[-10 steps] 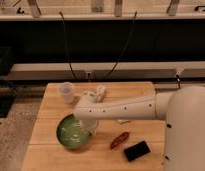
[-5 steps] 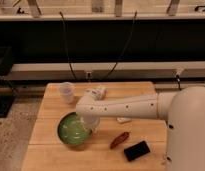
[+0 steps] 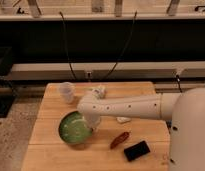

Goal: Drag the ceramic bowl in a circle

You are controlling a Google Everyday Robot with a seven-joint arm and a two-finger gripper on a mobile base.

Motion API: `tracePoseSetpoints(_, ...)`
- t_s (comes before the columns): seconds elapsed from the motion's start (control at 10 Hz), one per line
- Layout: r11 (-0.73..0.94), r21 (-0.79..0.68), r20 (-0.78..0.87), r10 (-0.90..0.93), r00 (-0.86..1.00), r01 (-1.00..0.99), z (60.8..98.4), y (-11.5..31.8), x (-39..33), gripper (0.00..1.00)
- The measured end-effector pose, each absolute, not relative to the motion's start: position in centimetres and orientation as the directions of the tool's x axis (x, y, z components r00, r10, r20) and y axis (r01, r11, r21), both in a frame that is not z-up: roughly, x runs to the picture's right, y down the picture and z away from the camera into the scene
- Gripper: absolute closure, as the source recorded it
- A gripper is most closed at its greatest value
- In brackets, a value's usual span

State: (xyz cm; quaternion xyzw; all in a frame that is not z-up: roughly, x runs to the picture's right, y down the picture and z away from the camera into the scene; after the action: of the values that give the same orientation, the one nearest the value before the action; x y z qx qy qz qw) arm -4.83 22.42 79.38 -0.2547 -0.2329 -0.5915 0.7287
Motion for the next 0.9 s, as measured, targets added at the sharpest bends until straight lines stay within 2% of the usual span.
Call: tracePoseSetpoints(0.9,0.132,-0.041,0.640,-0.757,0.127,0.990,79.17,22.11,-5.41,0.96)
